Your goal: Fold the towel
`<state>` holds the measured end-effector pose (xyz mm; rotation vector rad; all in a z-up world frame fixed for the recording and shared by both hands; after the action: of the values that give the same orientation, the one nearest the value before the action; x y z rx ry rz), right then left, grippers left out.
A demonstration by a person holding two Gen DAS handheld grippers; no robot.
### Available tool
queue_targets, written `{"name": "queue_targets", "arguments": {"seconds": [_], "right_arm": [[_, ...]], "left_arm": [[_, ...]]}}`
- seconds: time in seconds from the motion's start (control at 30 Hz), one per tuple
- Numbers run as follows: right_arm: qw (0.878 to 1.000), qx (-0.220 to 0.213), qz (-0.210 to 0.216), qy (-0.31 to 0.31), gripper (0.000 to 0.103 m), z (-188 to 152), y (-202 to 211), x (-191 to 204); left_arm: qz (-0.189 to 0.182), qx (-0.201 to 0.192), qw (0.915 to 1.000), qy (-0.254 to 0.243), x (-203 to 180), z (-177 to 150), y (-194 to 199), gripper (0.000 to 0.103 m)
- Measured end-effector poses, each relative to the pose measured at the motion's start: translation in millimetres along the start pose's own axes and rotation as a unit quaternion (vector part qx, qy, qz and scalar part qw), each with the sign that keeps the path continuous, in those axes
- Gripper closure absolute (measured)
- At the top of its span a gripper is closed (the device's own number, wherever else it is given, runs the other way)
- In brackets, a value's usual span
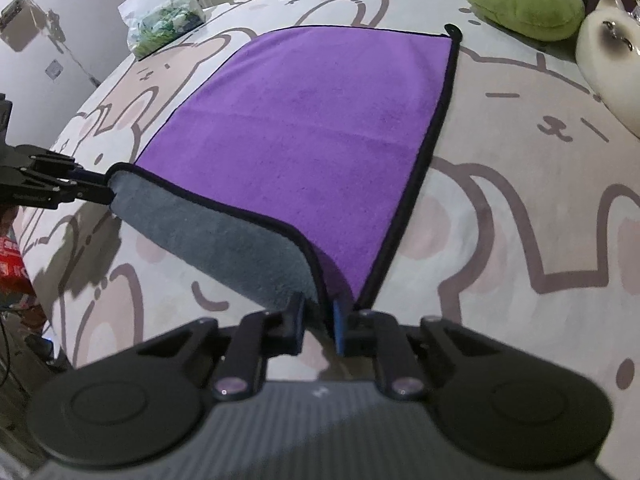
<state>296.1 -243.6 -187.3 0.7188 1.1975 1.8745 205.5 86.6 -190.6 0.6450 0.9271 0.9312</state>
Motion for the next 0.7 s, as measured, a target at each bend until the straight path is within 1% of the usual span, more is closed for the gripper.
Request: {"name": "queue_targets", "arguments": {"seconds": [0.1,0.23,0.33,0.57,0.7], "right_arm": [[1.000,0.000,-0.004,-0.001,0.097,1,1,0],[1.000,-0.004,-0.010,0.006,0.098,2,4,1],[1.000,-0.016,-0.010,0.001,0.098,4,11,-1],[0.997,-0.064,-0.004,-0.031,0.098,16,37,-9],[0.993,-0.099,0.003,-0.057,0.098,29,55,-15]], "left_arm": [[0.011,0.004,0.9999,-0.006,-1,0,-1,0.098],[0.017,-0.009,0.9998,-0.011,-3,4,4,0.098],[0.019,-0.023,0.9995,-0.010,-5,6,10,0.099],[0.027,-0.087,0.9958,-0.005,-11,21,35,0.099],[0.034,-0.111,0.9932,-0.003,-14,33,43,0.099]]}}
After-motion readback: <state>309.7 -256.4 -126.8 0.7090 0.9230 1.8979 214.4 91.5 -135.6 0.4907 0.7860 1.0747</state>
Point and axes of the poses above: each gripper's, at about its wrist camera, not at the fingertips, and y roughly against the way its jaws point, x to its left, z to its top, the point moved 6 cm from there along -y, roughly the way its jaws point, and after that the axes turned 12 degrees about -z, right-handed, at the moved point
